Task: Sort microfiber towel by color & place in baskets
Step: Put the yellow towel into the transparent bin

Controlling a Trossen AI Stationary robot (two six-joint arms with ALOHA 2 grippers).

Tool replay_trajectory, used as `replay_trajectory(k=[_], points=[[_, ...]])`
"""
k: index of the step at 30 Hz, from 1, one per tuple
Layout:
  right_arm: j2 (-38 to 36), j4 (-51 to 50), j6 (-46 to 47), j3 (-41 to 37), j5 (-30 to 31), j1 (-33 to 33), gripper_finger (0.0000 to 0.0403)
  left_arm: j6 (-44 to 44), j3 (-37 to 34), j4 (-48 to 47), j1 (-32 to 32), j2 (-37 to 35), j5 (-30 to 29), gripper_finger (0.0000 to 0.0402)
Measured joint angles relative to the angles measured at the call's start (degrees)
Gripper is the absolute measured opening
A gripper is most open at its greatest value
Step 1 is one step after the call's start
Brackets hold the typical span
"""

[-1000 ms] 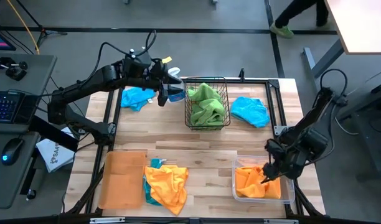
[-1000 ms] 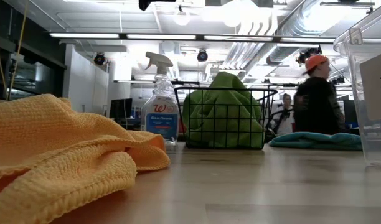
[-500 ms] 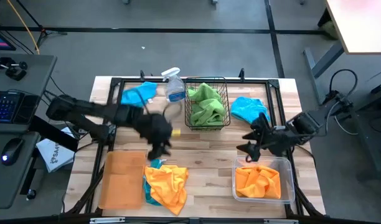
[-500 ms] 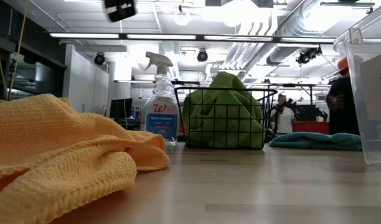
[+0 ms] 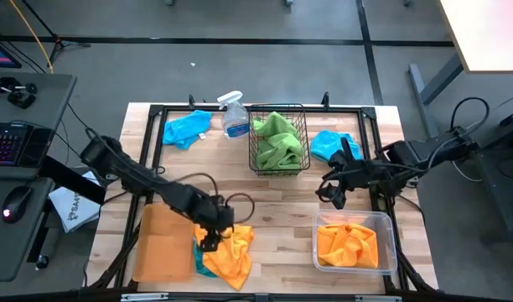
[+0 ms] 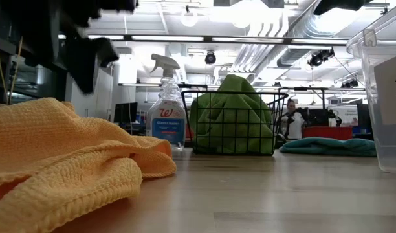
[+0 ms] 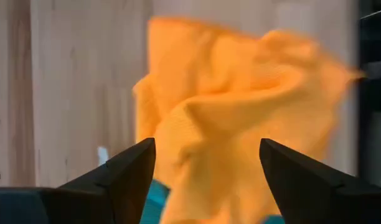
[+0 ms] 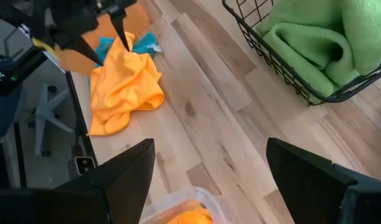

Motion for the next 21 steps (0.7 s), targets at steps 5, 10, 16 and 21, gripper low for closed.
replay_trajectory(k=[5,10,16,21], points=[[0.0,-0.8,-0.1,0.0,-0.1,-0.3,0.0305,-3.8,0.0,-0.7,-0.6,5.6,-3.2,0.0281],[0.0,-1.0,-0.1,0.0,-0.1,-0.2,0.0305,-5.9,0.0,-1.1,-0.7,8.5,-2.5,0.0269],[0.0,-1.4,-0.1,0.0,-0.1,-0.2,0.0305,-3.7,0.8,-1.7,-0.6,6.0,-2.5,0.0077],[0.0,-1.5,-0.1,0.0,-0.1,-0.2,0.0305,0.9,5.0,-4.0,3.3,-1.0,-4.2,0.0013]])
